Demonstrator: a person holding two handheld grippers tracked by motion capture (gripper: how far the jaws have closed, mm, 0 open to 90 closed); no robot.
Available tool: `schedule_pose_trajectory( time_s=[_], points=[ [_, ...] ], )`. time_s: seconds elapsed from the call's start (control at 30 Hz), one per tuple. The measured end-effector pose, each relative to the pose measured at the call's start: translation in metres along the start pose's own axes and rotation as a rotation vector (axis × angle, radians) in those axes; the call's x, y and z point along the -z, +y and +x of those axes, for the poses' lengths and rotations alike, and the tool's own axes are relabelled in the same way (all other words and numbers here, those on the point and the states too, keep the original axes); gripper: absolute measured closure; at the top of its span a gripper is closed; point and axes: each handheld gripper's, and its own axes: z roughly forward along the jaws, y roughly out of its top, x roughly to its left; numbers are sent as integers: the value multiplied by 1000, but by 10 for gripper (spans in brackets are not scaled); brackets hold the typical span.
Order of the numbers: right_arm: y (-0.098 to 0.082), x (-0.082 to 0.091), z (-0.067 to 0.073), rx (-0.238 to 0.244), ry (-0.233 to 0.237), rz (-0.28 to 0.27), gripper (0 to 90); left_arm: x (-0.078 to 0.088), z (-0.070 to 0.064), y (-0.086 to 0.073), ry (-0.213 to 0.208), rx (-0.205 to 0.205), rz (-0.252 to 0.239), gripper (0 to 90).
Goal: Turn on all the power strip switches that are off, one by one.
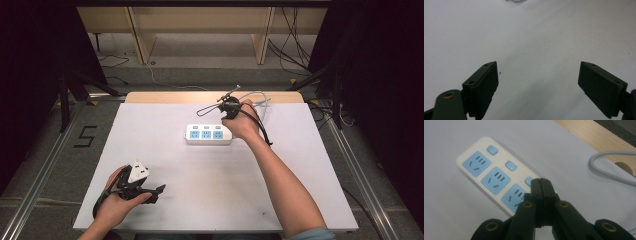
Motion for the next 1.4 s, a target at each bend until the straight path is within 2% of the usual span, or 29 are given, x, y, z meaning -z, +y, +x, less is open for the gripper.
schedule_pose_trajectory(
  time_s=[0.47,0.97,1.4],
  points=[
    [7,-17,1,-4,-5,19,900,0,0,0,0,-2,0,165],
    [8,-36,2,-22,5,42,900,0,0,0,-2,-4,2,165],
    [8,-49,5,-16,3,54,900,0,0,0,-4,-5,2,166]
  ],
)
